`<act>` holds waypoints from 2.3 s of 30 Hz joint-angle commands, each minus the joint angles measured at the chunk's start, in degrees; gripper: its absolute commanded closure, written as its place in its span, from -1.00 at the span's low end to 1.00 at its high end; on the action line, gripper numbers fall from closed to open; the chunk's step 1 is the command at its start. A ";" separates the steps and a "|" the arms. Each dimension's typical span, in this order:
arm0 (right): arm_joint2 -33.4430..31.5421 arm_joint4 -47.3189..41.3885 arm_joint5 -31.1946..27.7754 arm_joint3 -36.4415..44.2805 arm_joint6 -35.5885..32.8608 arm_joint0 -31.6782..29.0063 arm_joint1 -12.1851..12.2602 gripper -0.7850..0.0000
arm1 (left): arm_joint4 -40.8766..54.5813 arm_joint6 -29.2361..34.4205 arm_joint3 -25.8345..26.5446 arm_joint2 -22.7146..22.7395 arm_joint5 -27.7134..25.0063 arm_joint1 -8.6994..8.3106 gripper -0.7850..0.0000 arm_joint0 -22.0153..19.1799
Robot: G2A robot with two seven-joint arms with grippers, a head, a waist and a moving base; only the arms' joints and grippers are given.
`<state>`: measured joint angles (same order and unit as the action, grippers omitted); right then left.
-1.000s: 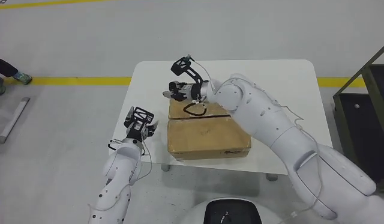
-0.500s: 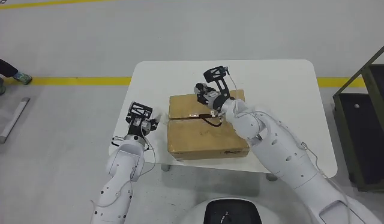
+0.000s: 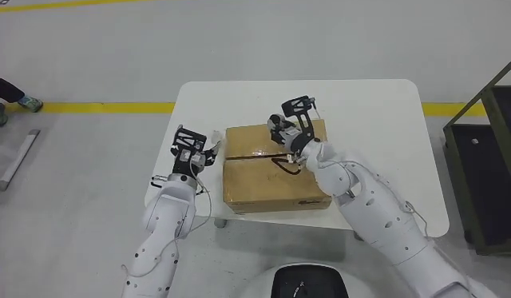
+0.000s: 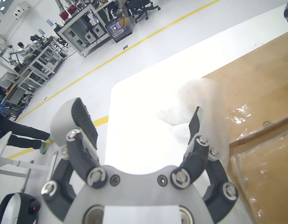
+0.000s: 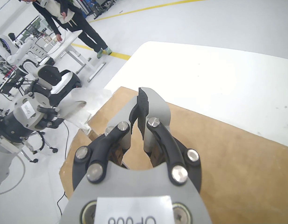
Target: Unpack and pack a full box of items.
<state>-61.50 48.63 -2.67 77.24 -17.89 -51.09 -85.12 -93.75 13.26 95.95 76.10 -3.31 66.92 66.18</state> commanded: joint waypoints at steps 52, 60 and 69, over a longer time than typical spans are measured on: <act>-8.18 1.48 3.10 13.52 0.52 -13.03 2.67 1.00 | -19.61 -1.58 0.60 4.63 -7.24 -0.28 -1.00 5.70; -8.22 1.63 3.37 13.75 0.46 -13.15 2.75 1.00 | -17.46 0.09 2.73 5.69 -13.13 -0.47 -1.00 5.77; -7.78 1.49 3.29 13.13 0.59 -12.56 2.72 1.00 | -11.99 2.81 4.25 6.13 -13.87 -0.16 -1.00 5.87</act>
<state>-69.36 50.04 0.59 90.42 -17.35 -63.73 -82.39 -106.60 15.75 100.33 82.46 -17.19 66.68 72.32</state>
